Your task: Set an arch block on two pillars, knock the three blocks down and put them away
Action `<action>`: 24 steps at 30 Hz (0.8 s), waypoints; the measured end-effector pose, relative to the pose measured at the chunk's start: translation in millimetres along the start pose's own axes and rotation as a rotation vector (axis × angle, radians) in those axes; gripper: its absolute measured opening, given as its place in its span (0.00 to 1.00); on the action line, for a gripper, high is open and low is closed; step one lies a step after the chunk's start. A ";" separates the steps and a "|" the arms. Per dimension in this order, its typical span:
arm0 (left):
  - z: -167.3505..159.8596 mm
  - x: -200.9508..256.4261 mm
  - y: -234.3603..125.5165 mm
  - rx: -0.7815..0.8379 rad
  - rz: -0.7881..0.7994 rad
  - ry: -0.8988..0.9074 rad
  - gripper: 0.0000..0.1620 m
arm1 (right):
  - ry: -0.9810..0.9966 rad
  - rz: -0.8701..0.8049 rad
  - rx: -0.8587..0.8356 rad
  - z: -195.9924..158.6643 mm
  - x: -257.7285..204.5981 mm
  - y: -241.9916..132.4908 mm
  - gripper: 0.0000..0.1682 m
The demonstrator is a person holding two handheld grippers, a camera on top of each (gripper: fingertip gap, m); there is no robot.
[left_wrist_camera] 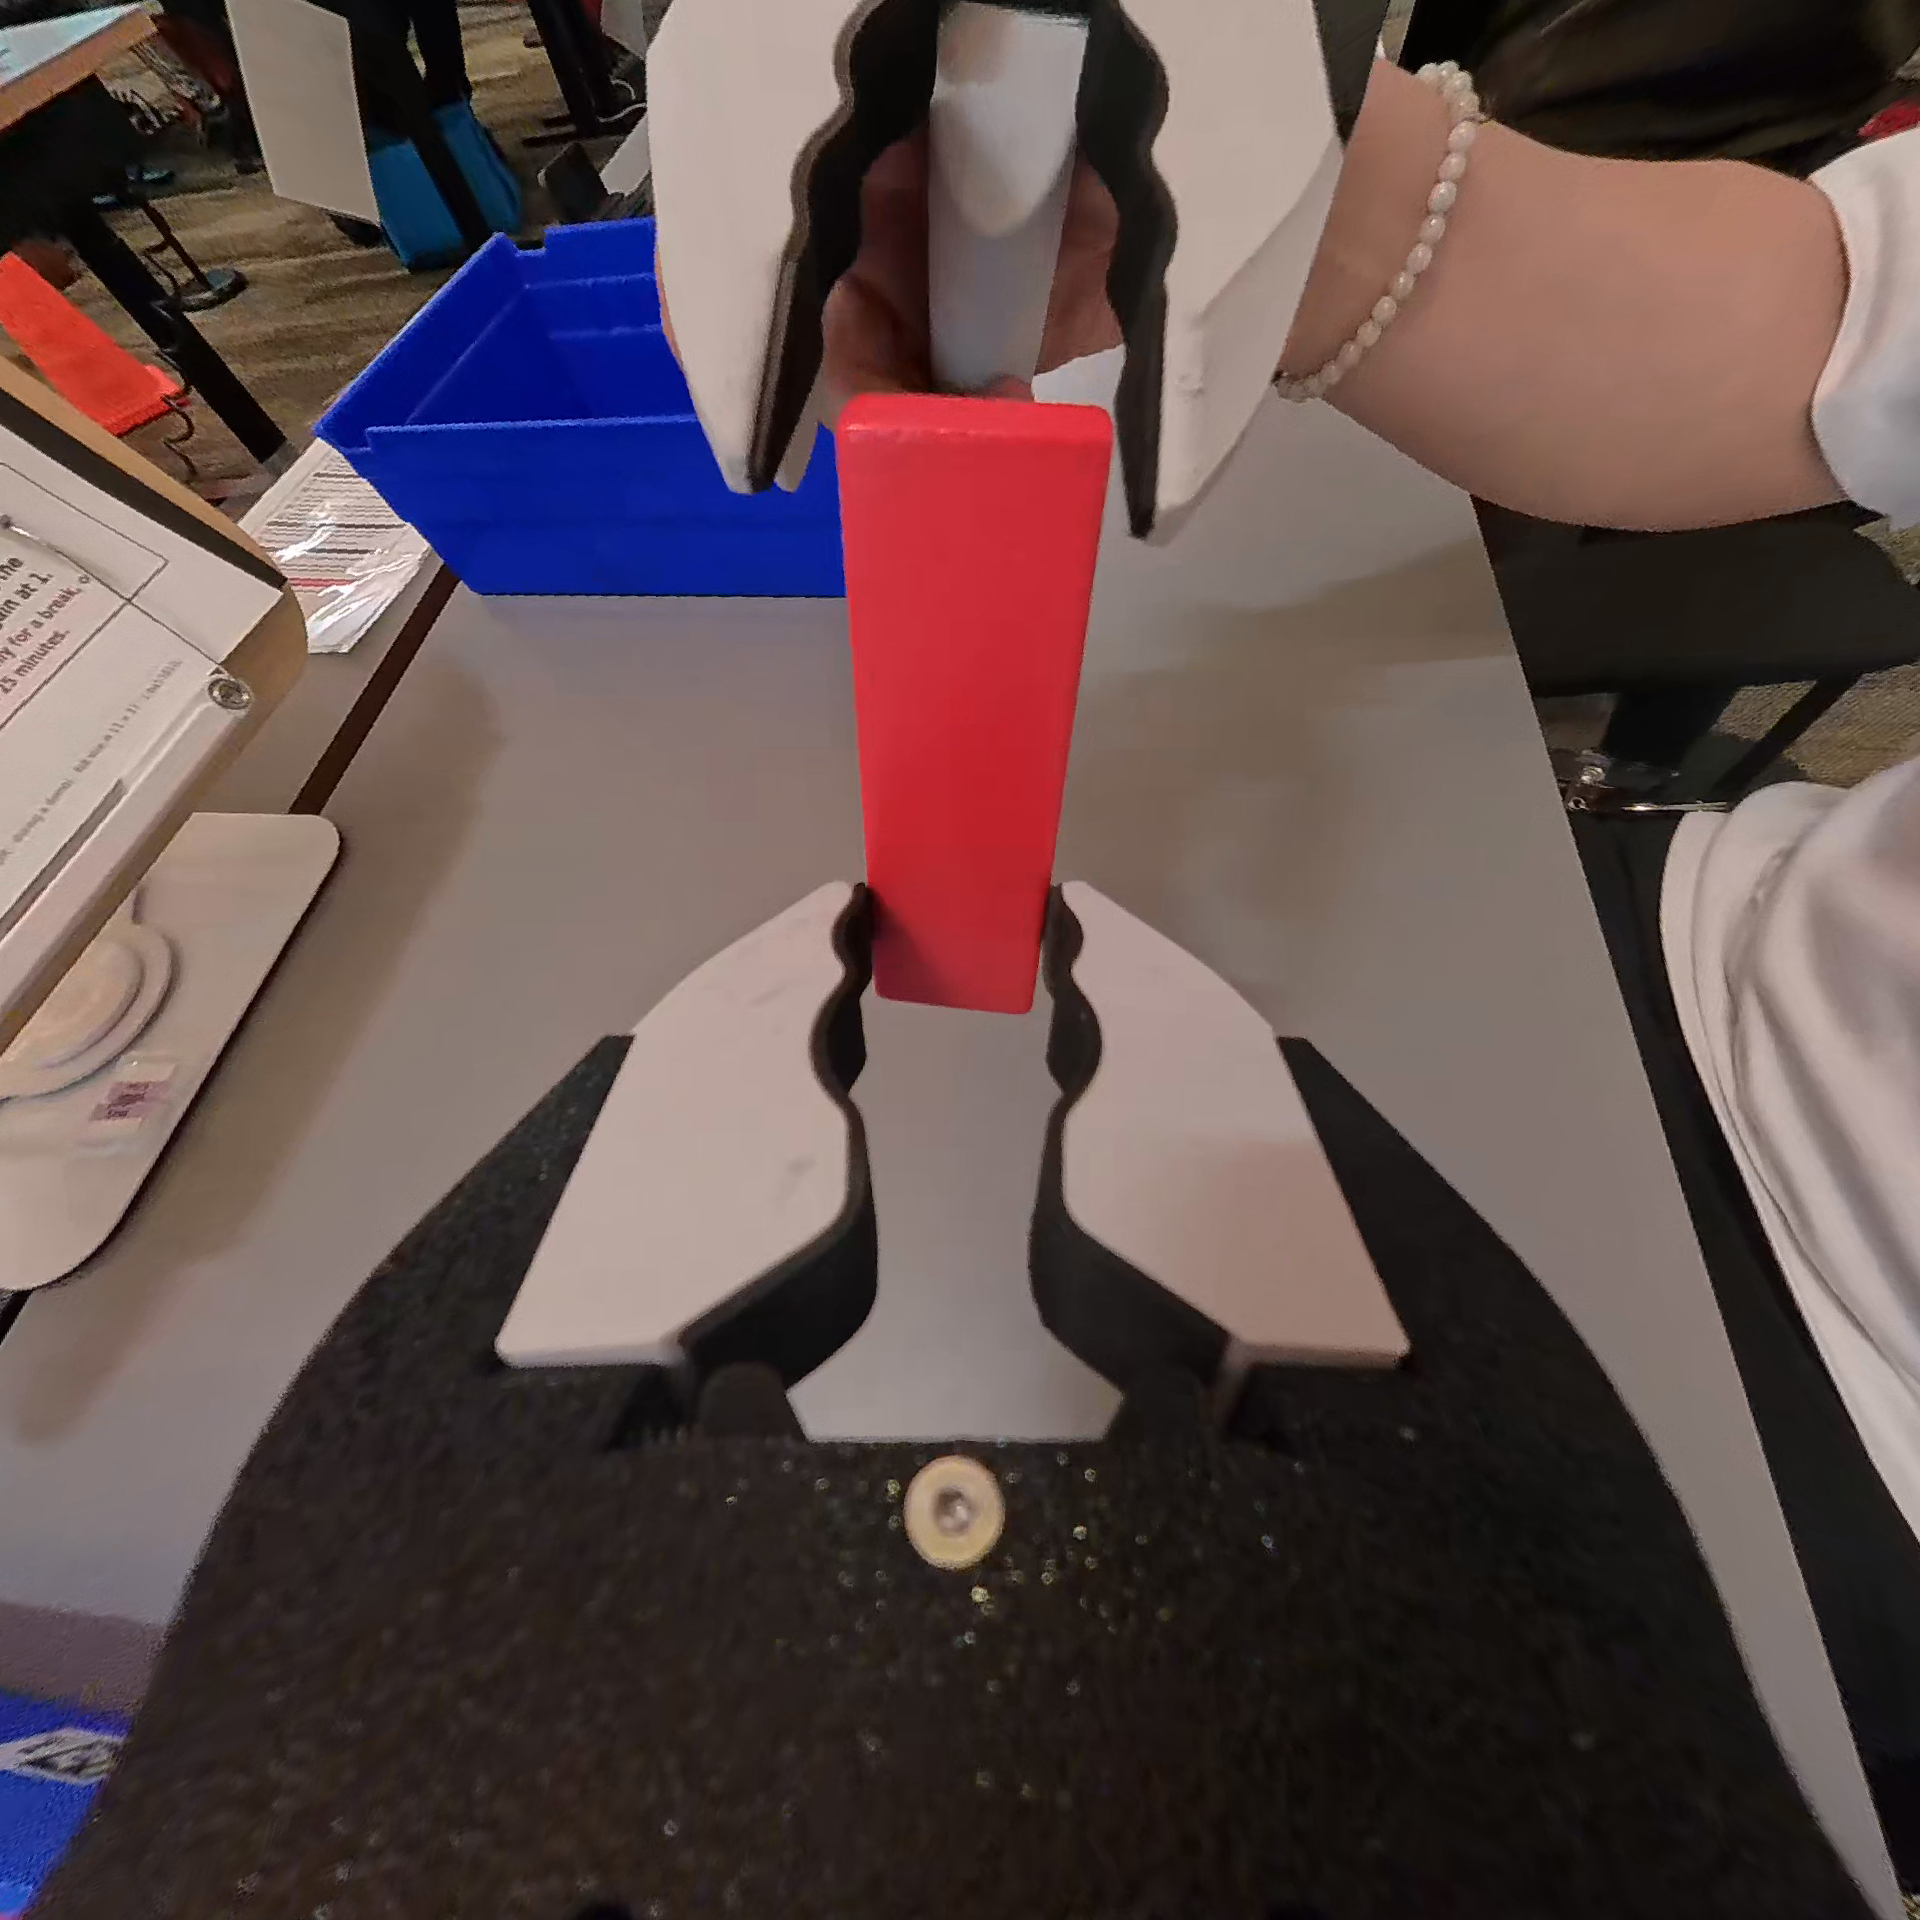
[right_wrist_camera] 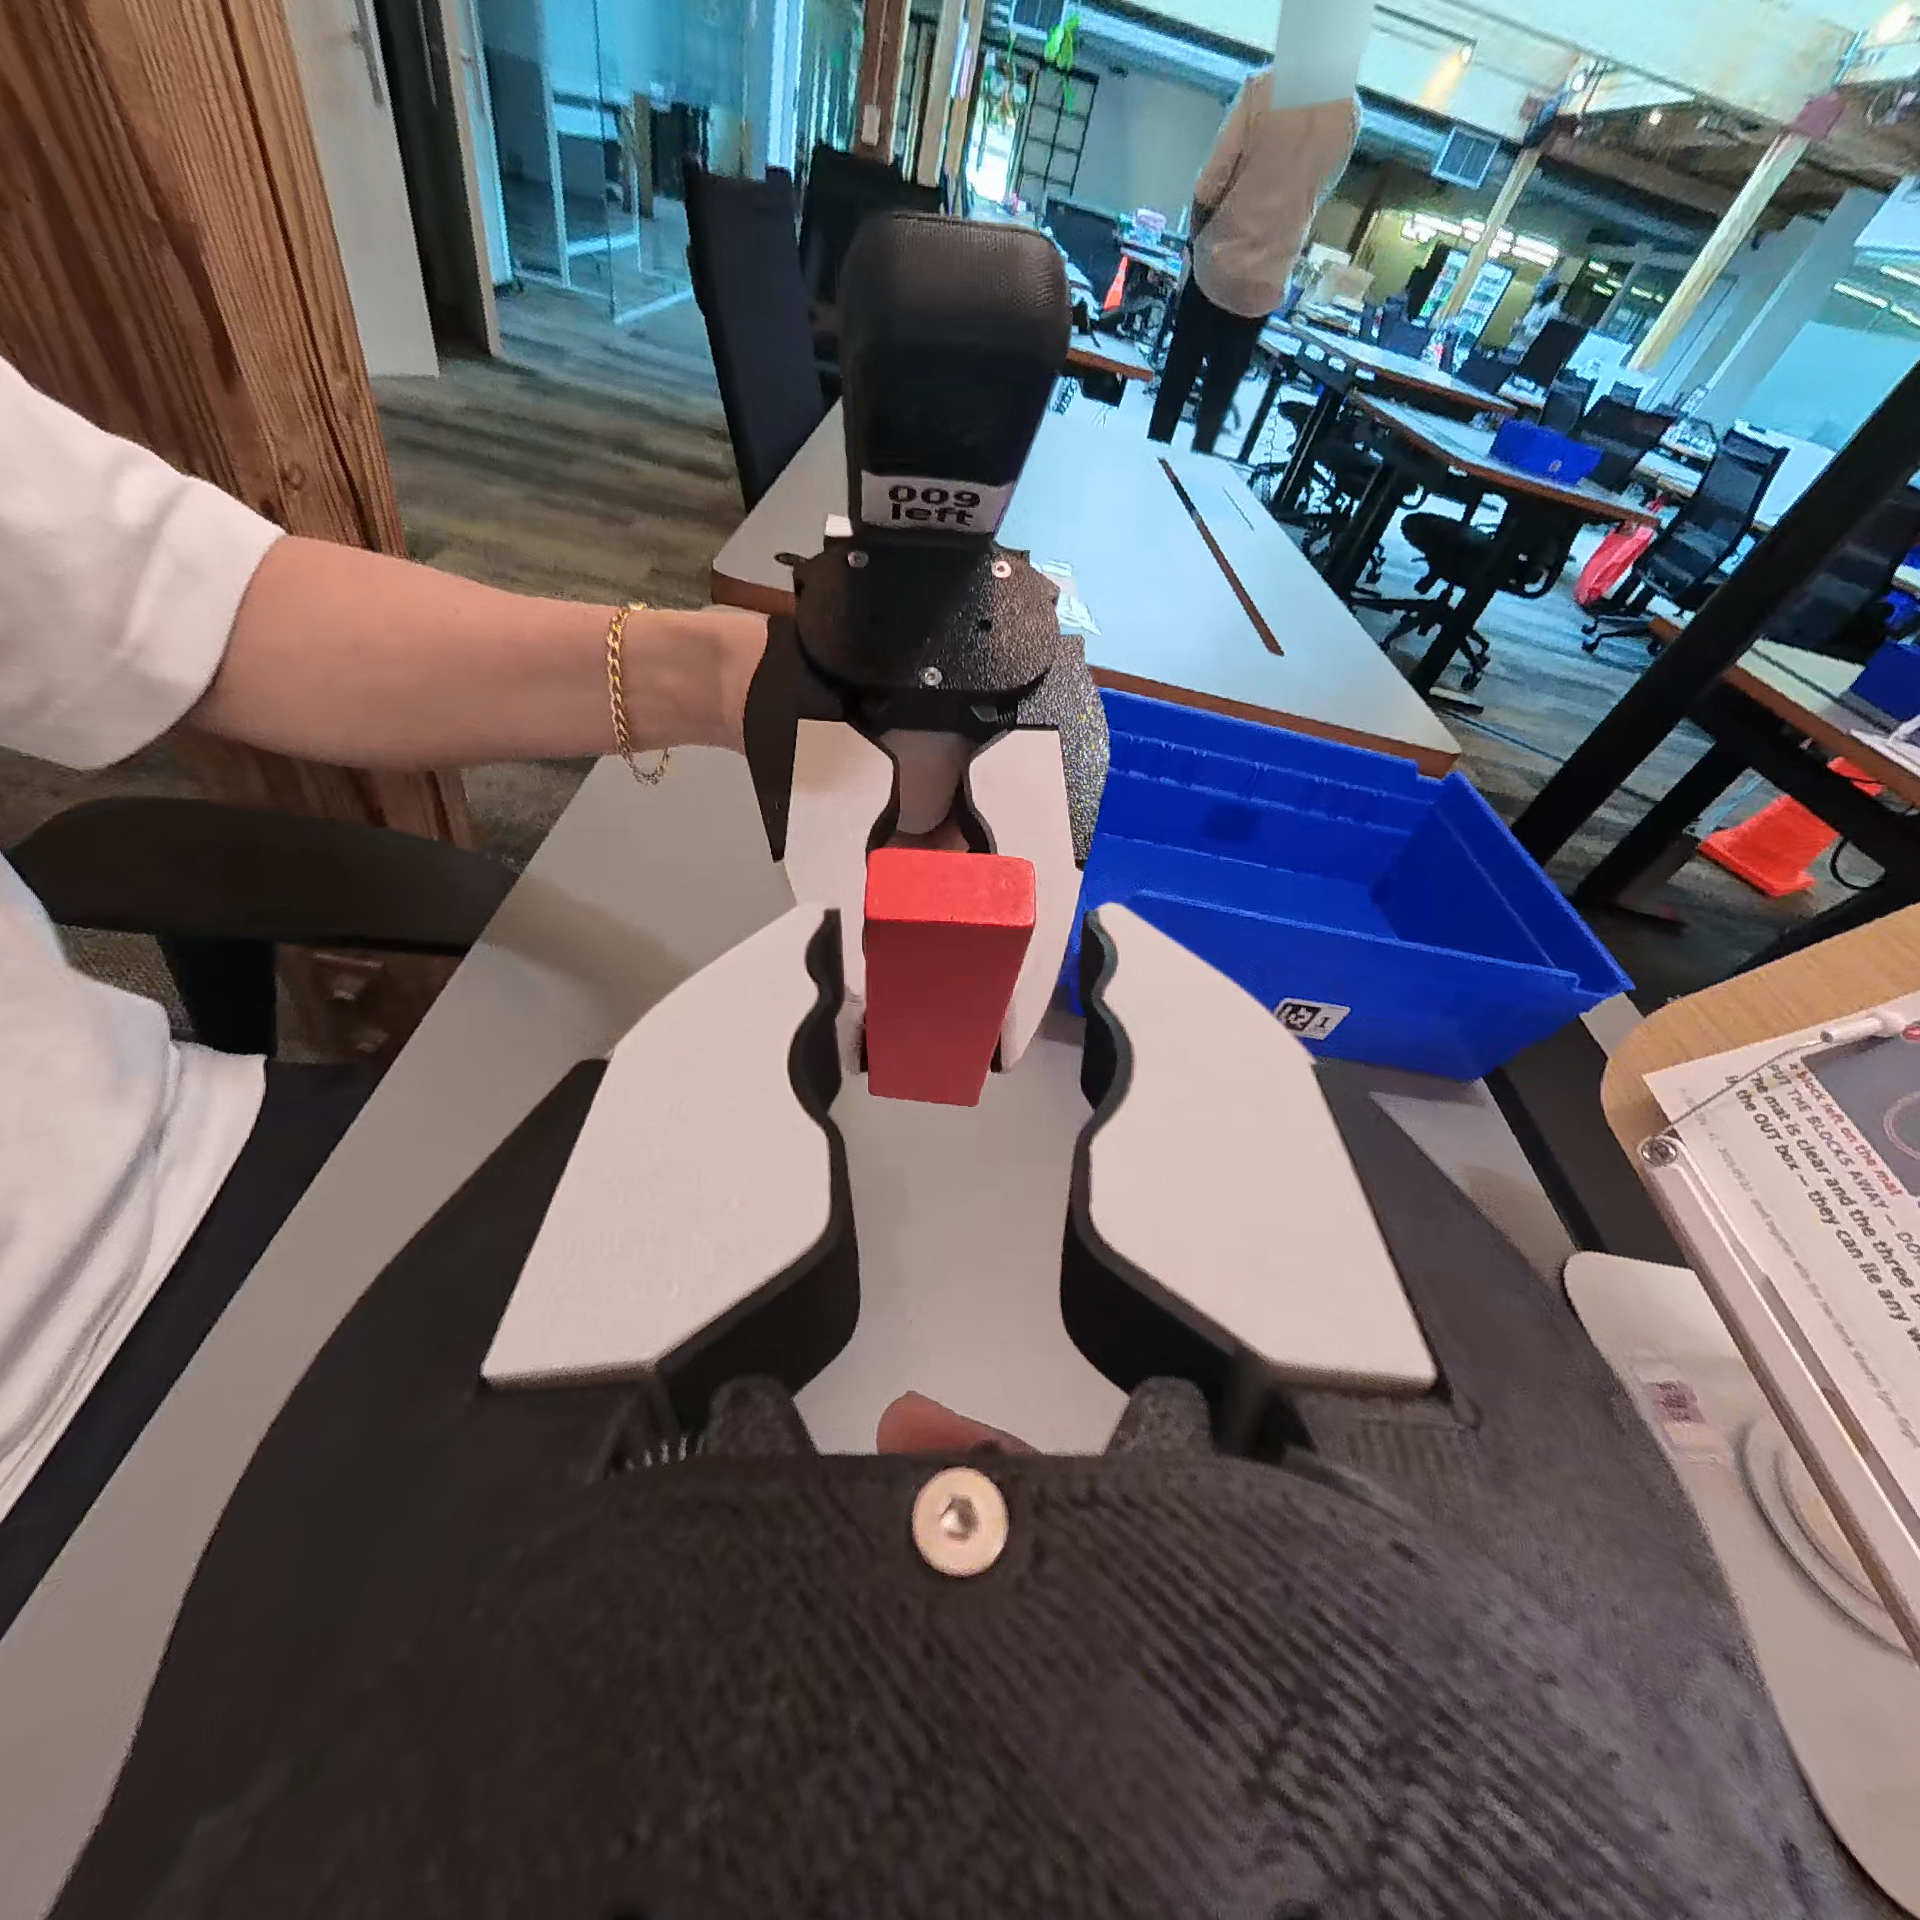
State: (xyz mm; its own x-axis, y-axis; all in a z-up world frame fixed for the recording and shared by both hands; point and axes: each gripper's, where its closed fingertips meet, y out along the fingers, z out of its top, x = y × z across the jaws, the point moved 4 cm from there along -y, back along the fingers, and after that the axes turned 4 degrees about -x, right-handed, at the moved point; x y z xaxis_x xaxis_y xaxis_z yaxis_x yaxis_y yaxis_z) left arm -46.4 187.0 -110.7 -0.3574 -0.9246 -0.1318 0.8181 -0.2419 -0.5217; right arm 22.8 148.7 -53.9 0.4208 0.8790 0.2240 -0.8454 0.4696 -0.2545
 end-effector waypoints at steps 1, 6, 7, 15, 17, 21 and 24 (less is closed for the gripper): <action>0.1 0.0 0.9 0.004 -0.004 -0.002 0.19 | -0.003 -0.005 -0.007 -0.9 0.6 -0.4 0.25; 0.9 -1.4 8.3 0.013 -0.011 -0.007 0.19 | 0.000 0.005 -0.034 -6.3 0.0 -0.8 0.19; 0.7 -1.3 9.7 0.017 -0.016 -0.008 0.19 | 0.000 0.003 -0.034 -6.9 -0.4 -1.4 0.19; 0.1 -1.7 22.4 0.041 -0.045 -0.024 0.19 | 0.012 -0.050 -0.049 -12.9 -0.8 -11.2 0.19; 1.4 -0.9 26.3 0.042 -0.059 -0.019 0.19 | 0.014 -0.052 -0.059 -14.4 -1.7 -14.2 0.19; 2.2 -1.6 34.9 0.031 -0.082 -0.005 0.19 | 0.007 -0.094 -0.092 -19.0 -3.5 -20.8 0.19; 4.4 -1.5 42.2 0.030 -0.108 -0.001 0.19 | 0.002 -0.124 -0.156 -26.2 -4.7 -26.5 0.25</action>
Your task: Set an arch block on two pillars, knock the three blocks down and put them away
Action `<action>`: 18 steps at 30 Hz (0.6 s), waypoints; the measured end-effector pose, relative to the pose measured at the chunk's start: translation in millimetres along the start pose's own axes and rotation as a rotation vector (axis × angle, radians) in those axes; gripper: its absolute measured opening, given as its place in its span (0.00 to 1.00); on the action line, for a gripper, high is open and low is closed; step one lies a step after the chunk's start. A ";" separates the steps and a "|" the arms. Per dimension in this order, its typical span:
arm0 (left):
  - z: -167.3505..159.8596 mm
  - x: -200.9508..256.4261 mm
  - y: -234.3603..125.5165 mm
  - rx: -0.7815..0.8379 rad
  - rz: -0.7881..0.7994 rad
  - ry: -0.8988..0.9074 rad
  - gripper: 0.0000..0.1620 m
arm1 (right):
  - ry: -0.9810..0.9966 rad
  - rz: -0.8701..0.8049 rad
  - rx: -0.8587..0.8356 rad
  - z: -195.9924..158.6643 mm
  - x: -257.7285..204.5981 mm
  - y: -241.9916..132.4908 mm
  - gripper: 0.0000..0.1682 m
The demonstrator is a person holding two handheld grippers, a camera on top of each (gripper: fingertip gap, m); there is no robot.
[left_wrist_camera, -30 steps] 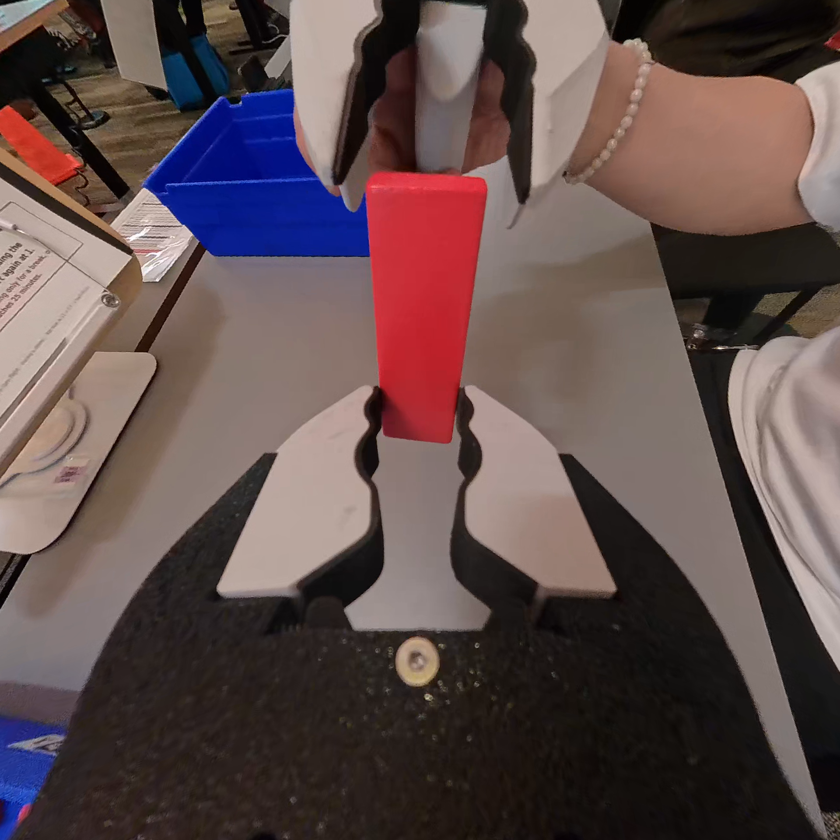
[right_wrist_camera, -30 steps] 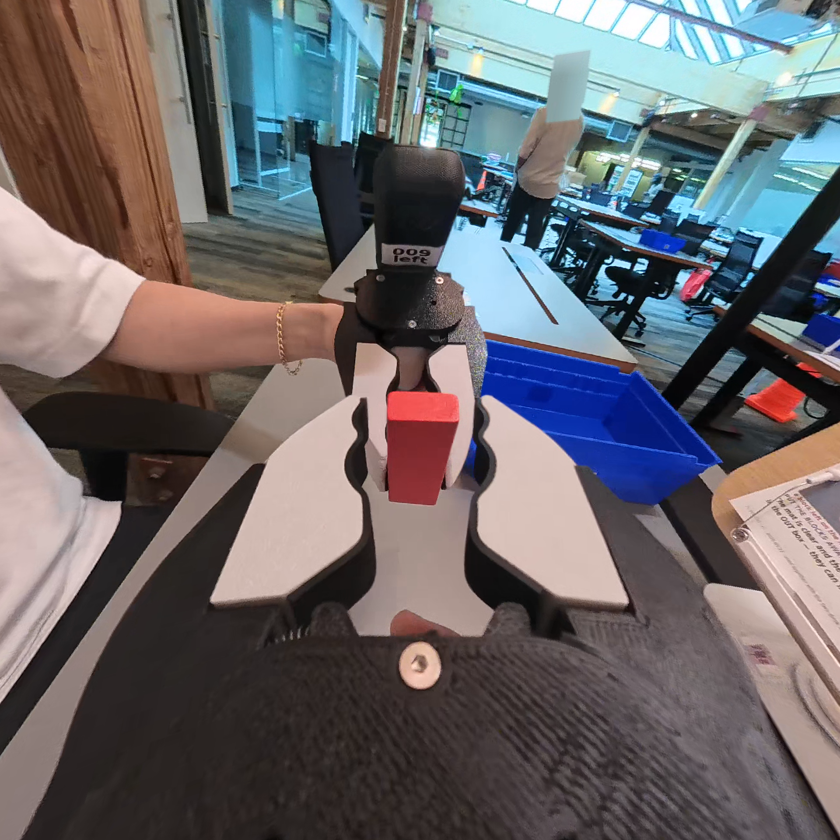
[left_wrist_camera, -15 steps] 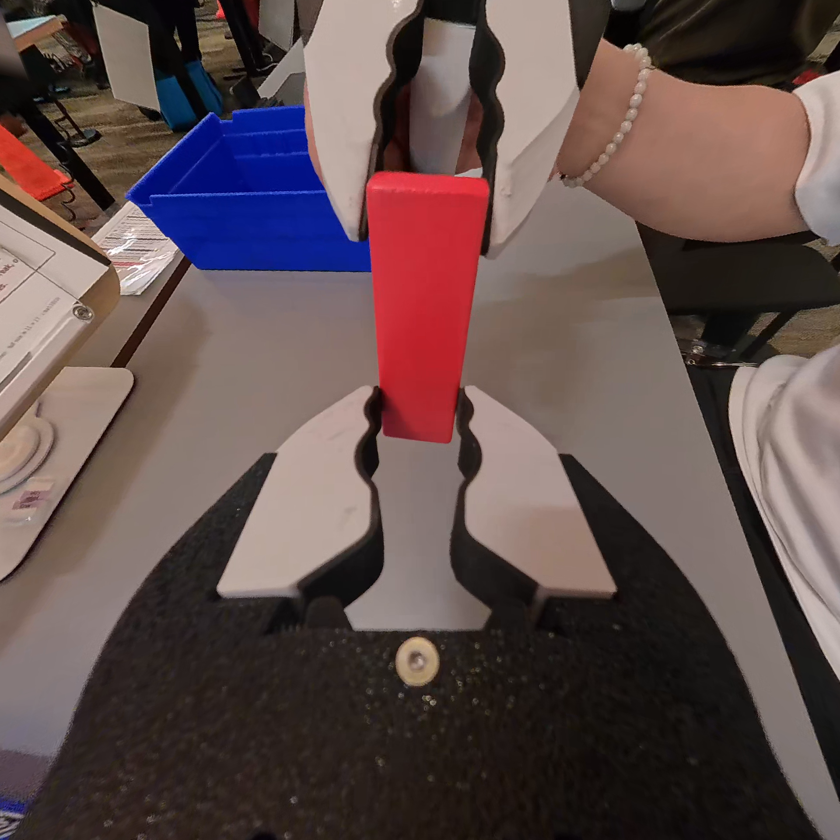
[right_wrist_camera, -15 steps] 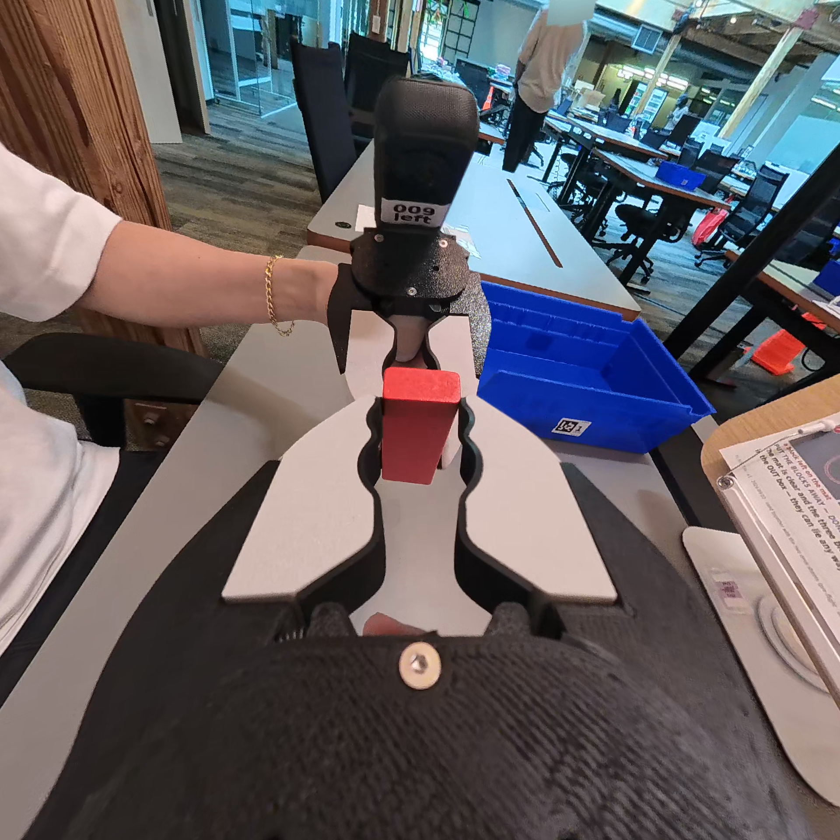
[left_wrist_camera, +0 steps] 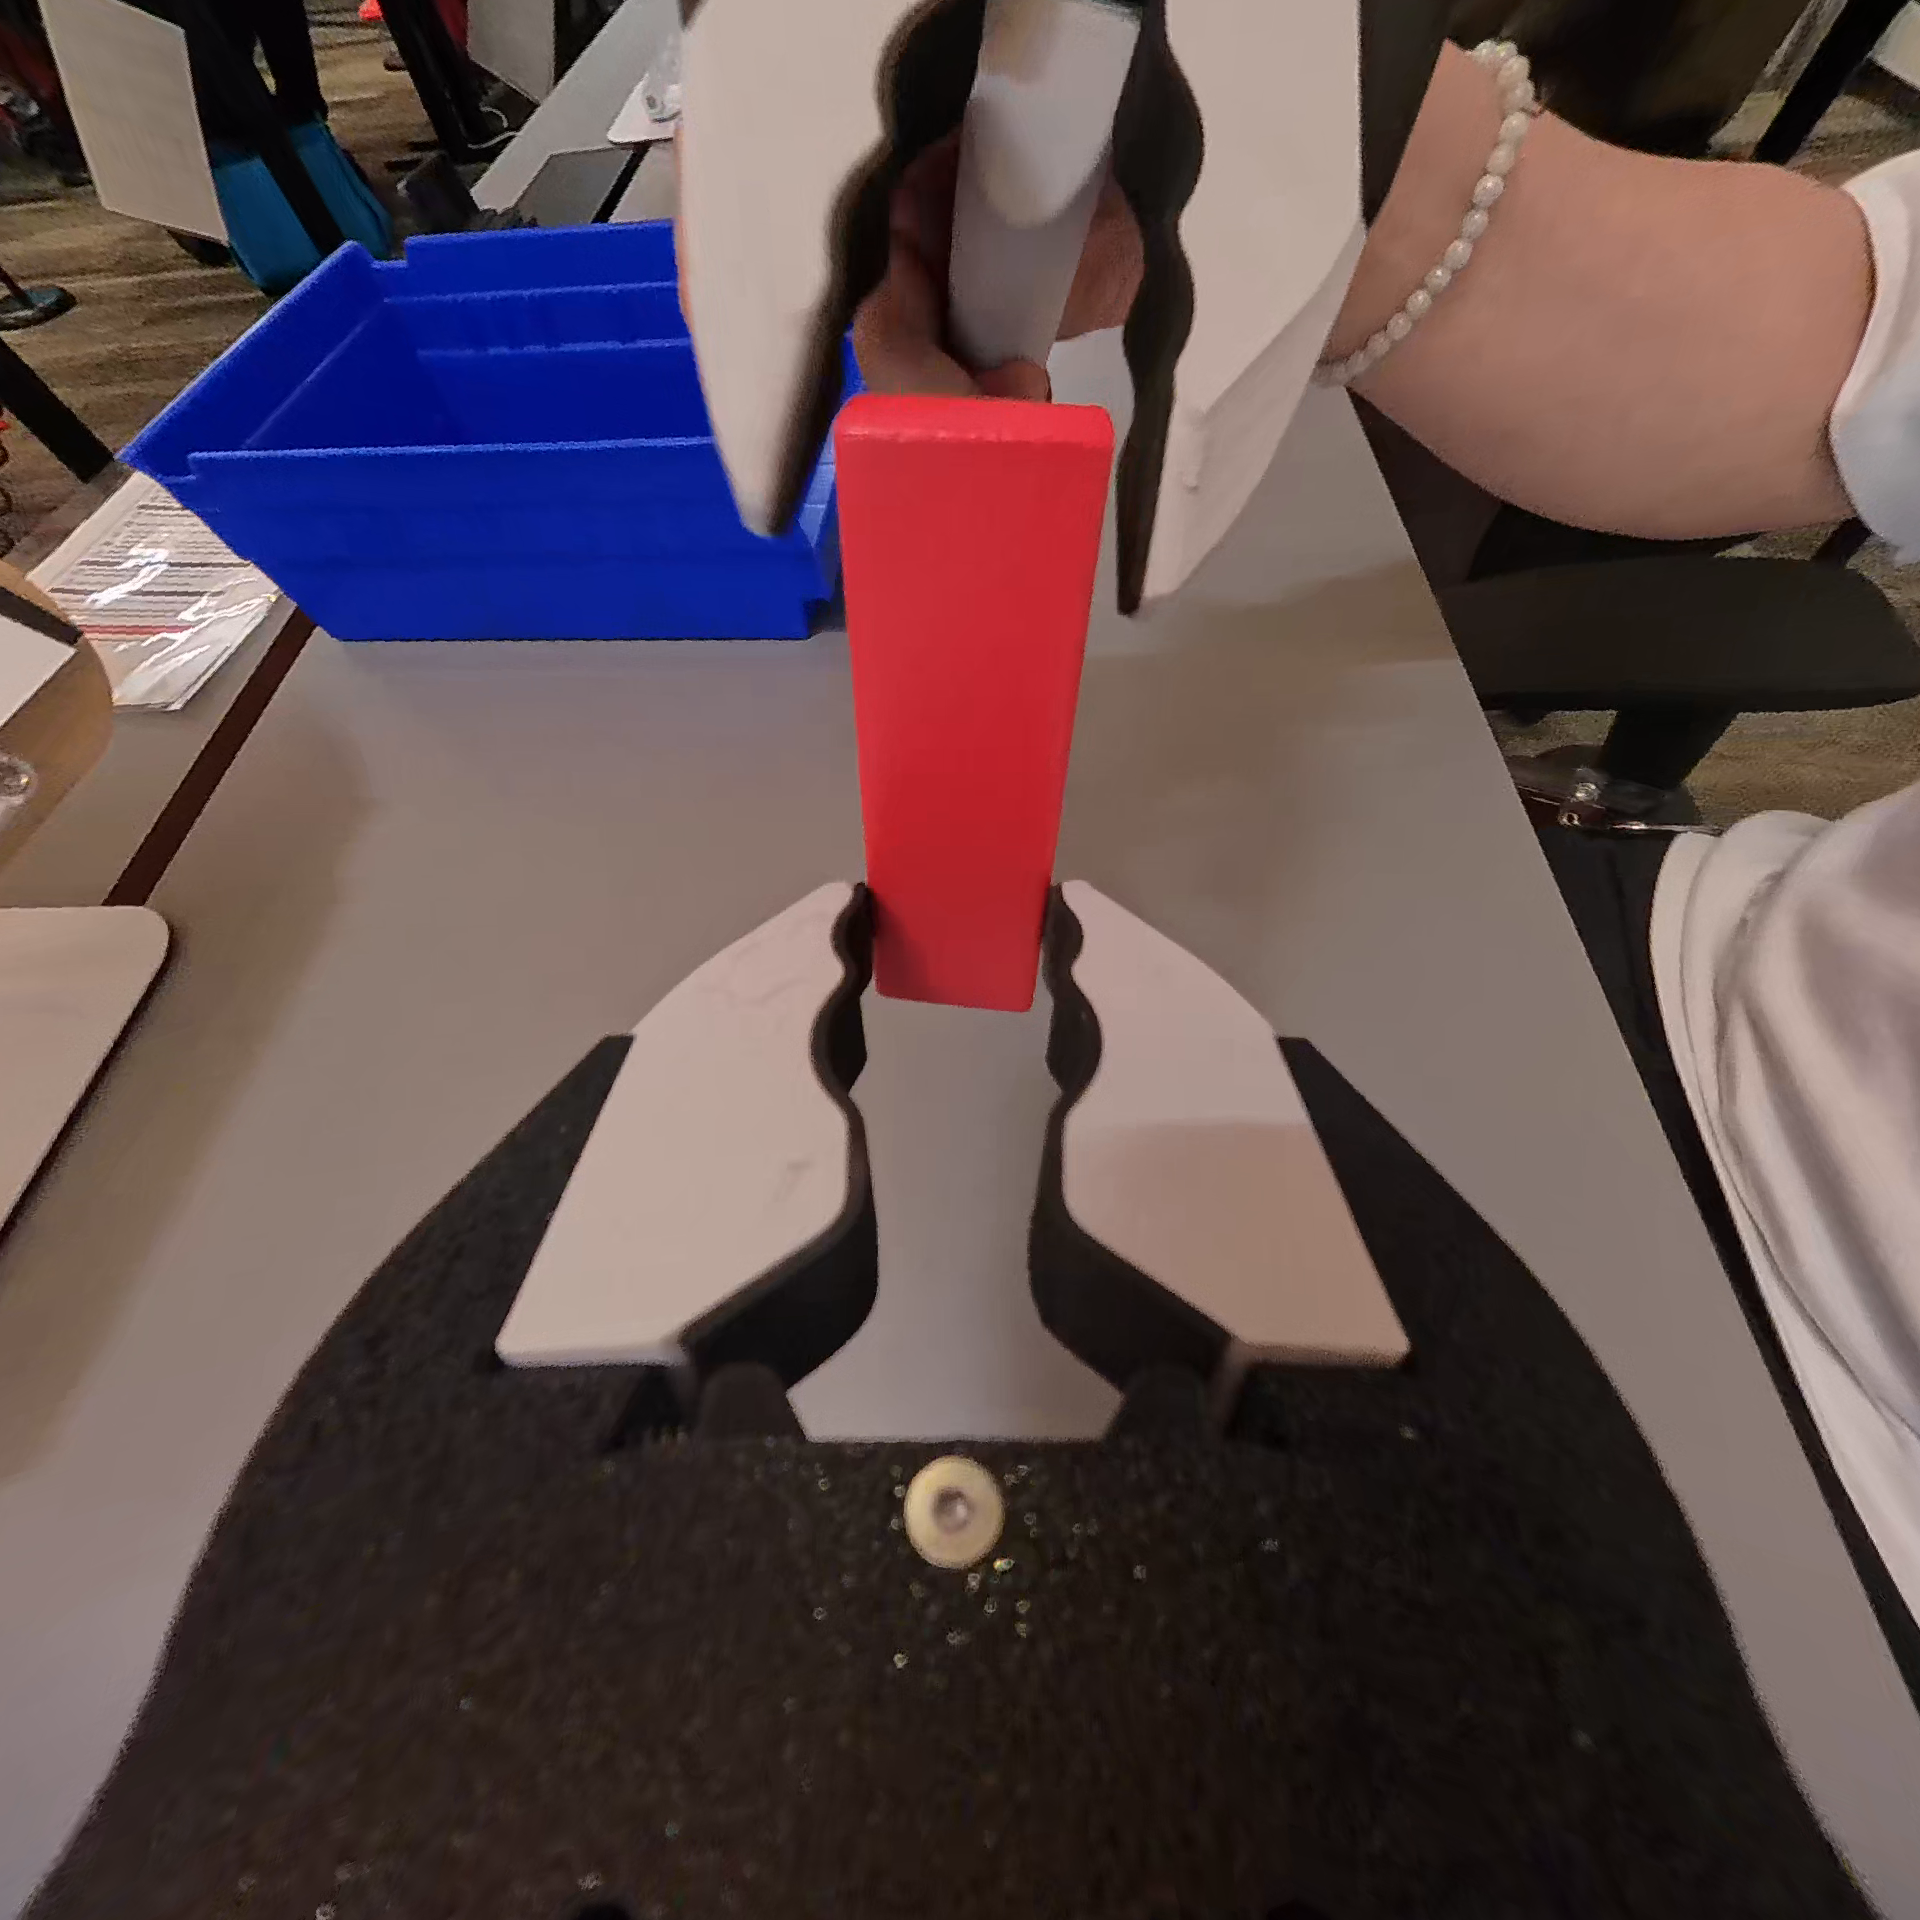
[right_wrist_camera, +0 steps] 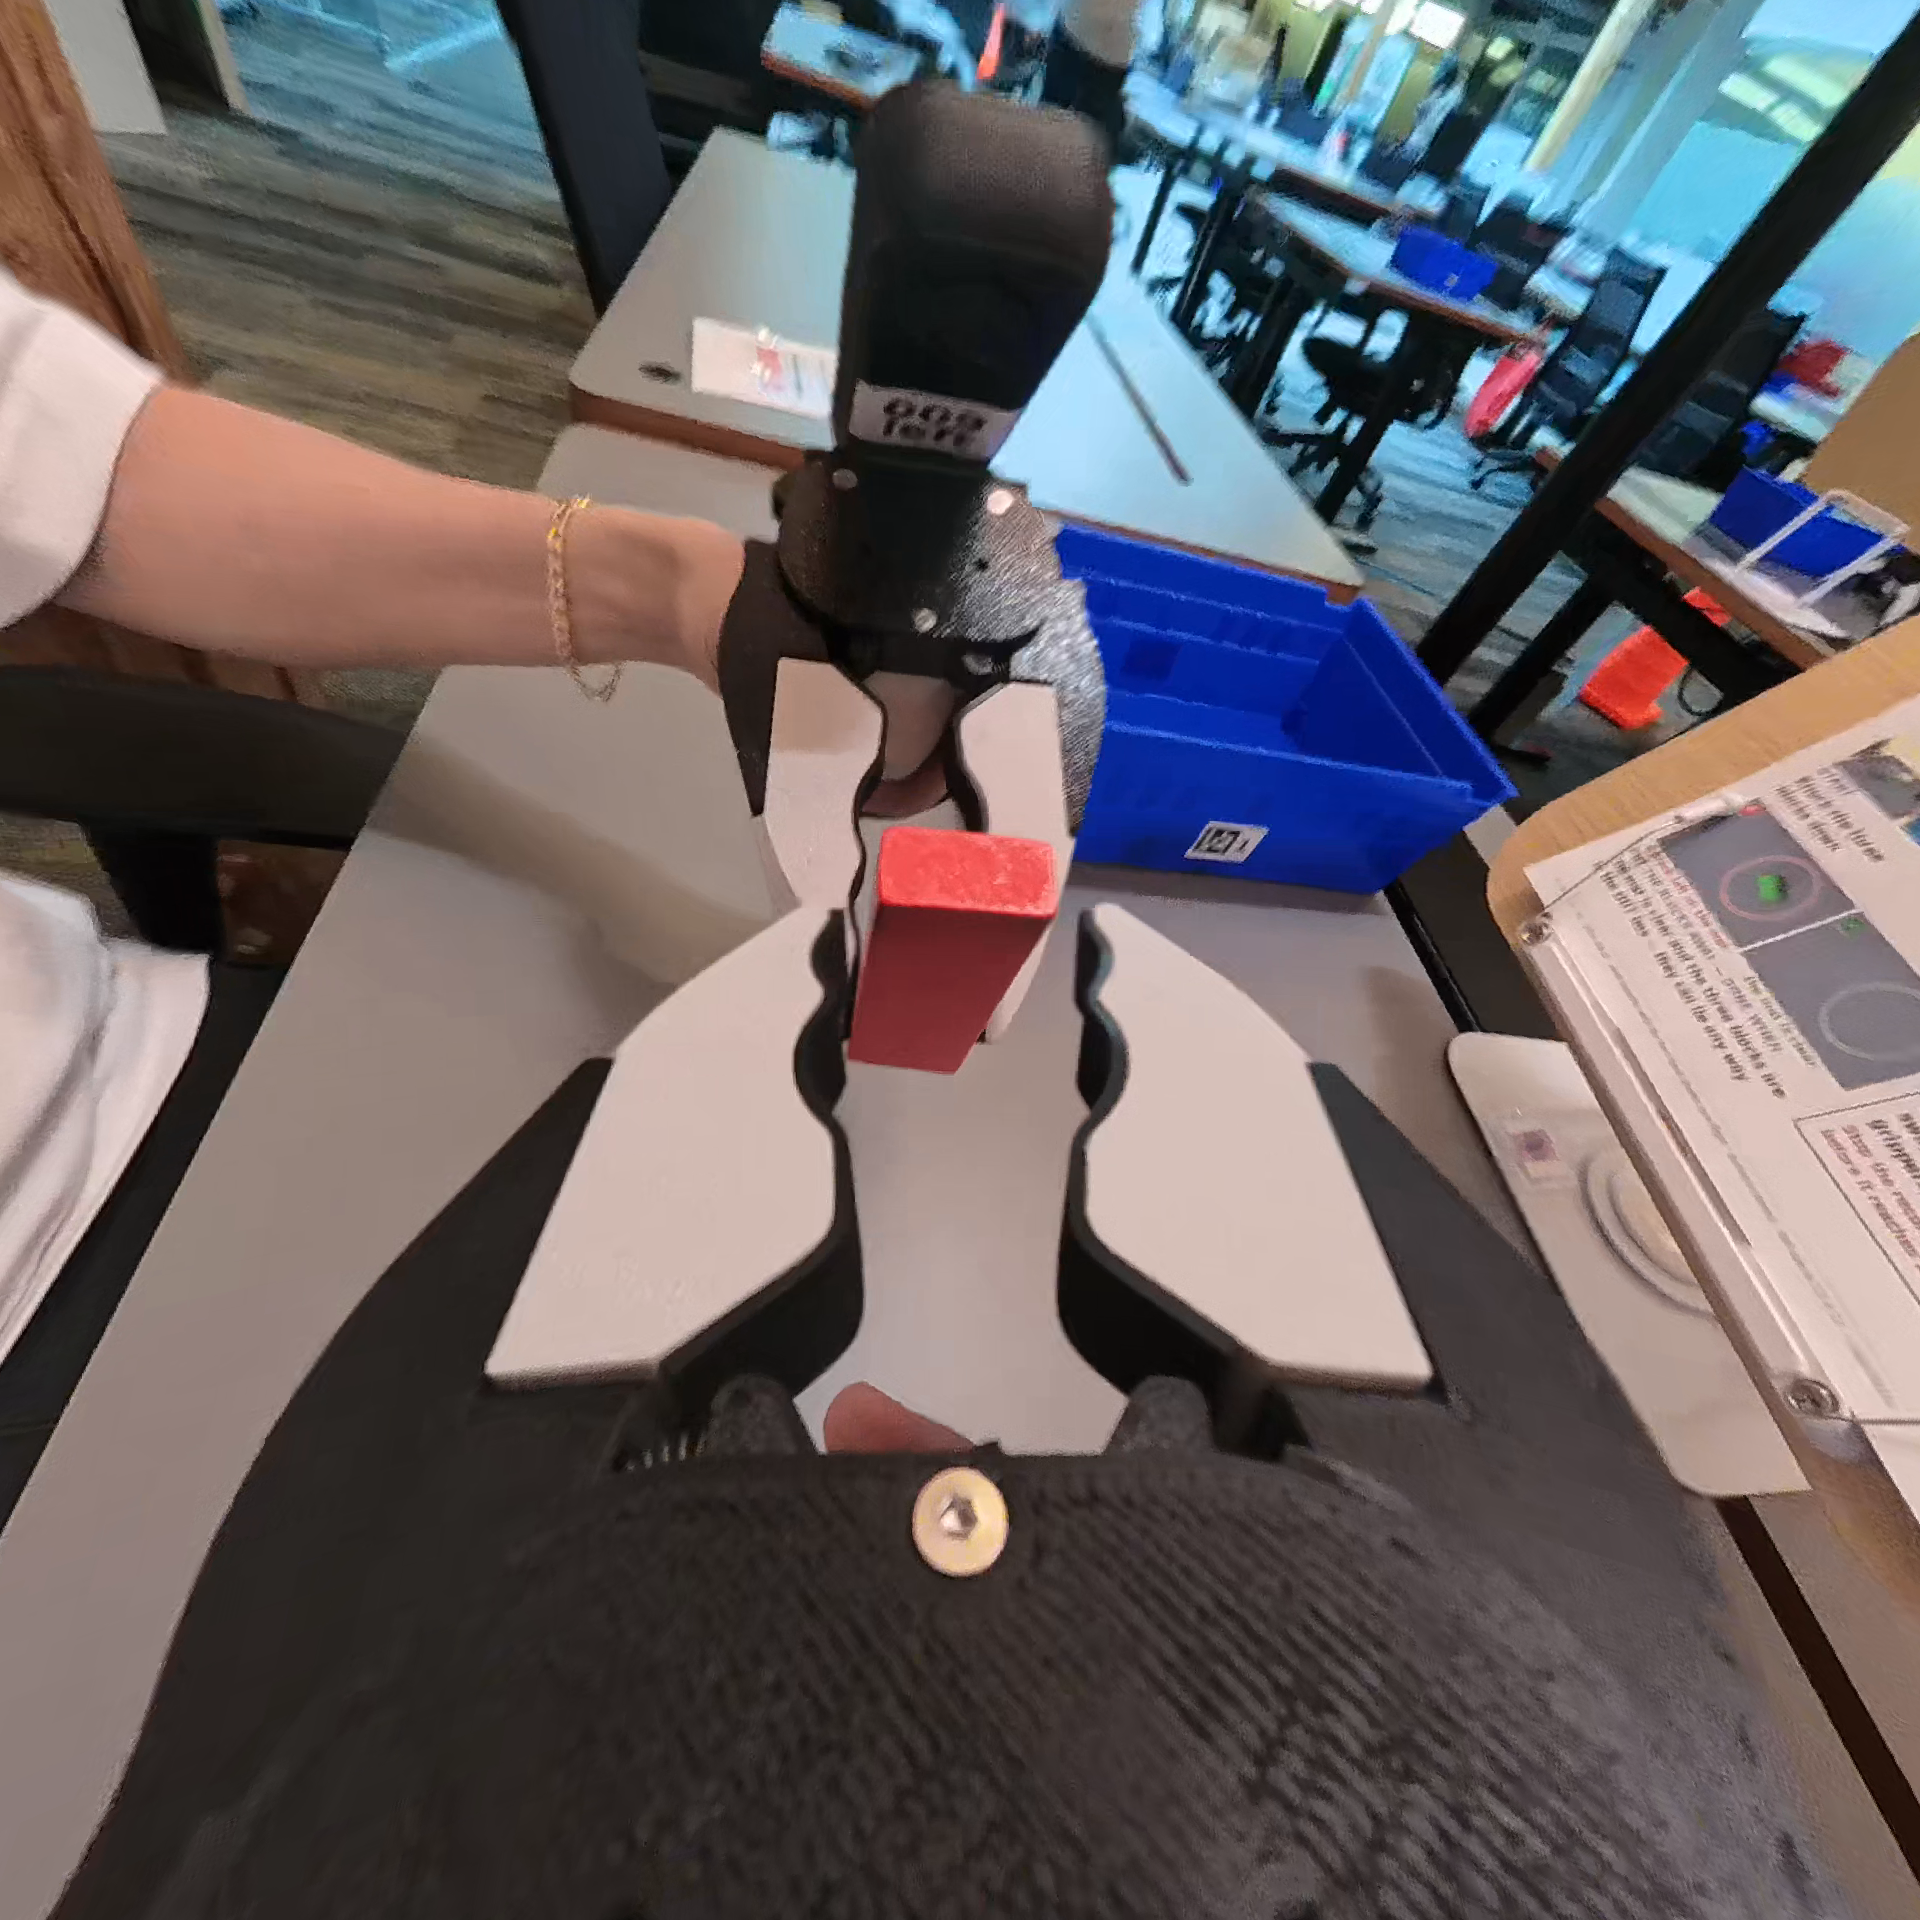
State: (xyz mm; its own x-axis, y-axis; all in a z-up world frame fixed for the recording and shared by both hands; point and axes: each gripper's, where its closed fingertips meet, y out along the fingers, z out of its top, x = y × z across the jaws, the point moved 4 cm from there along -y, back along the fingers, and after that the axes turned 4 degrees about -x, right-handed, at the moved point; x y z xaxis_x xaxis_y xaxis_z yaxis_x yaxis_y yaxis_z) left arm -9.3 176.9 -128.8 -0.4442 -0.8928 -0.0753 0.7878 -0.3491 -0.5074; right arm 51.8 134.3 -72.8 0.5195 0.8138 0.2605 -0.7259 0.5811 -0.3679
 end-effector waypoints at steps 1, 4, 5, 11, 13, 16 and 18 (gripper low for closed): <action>0.4 0.0 2.9 -0.003 -0.008 0.007 0.19 | -0.006 0.019 -0.022 -2.8 -2.6 -1.3 0.22; 1.6 -0.4 10.7 -0.010 -0.019 0.019 0.19 | 0.004 0.010 -0.040 -4.5 -2.8 -6.2 0.23; 2.1 -0.2 12.7 -0.008 -0.026 0.021 0.19 | 0.008 0.012 -0.046 -4.5 -3.1 -7.7 0.23; 0.9 -1.4 22.2 -0.033 -0.030 0.039 0.19 | 0.005 0.013 -0.118 -10.2 -1.1 -11.5 0.20; 0.3 -2.2 23.4 -0.038 -0.024 0.039 0.19 | 0.019 0.013 -0.152 -11.8 0.2 -12.2 0.19; -1.5 -5.4 23.9 -0.025 0.018 0.047 0.19 | 0.013 0.005 -0.173 -13.2 1.9 -10.3 0.19; -3.4 -9.4 23.4 0.001 0.049 0.022 0.23 | 0.024 -0.008 -0.197 -16.5 7.5 -9.7 0.19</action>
State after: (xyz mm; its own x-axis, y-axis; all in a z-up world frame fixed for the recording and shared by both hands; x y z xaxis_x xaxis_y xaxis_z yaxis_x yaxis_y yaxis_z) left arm 11.9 178.1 -142.9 -0.4145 -0.9023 -0.1189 0.8091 -0.3055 -0.5020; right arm 70.2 134.7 -82.1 0.5370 0.8077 0.2433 -0.6208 0.5737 -0.5343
